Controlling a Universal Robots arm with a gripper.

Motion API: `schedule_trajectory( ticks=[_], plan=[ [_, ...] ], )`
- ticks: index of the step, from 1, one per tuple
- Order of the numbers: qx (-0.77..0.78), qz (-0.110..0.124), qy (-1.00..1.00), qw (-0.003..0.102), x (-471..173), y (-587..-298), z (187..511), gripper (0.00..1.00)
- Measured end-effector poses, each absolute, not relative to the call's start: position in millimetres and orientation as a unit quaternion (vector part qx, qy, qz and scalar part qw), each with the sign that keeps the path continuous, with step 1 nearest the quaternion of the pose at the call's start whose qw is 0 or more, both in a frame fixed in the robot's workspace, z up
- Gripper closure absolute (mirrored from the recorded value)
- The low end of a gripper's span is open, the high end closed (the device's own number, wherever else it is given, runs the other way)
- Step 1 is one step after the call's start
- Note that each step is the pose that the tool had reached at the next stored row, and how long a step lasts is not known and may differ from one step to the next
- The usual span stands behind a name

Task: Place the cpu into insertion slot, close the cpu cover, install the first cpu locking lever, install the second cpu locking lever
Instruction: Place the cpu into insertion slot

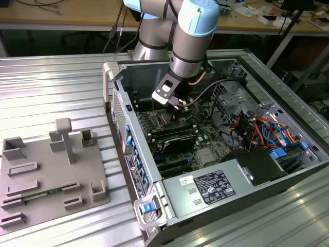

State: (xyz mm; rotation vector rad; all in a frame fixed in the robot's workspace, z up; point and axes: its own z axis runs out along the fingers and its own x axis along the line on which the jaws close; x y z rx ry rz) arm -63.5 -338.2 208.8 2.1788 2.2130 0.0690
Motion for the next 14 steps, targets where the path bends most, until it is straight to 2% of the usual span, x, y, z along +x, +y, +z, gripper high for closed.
schedule_trajectory(
  ticks=[5, 6, 14],
  plan=[
    [0.701, 0.022, 0.712, 0.018, -63.6, -338.5, 208.9, 0.56],
    [0.701, 0.022, 0.712, 0.018, -63.6, -338.5, 208.9, 0.5],
    [0.701, 0.025, 0.712, 0.015, -64.6, -337.4, 206.0, 0.5]
  ],
)
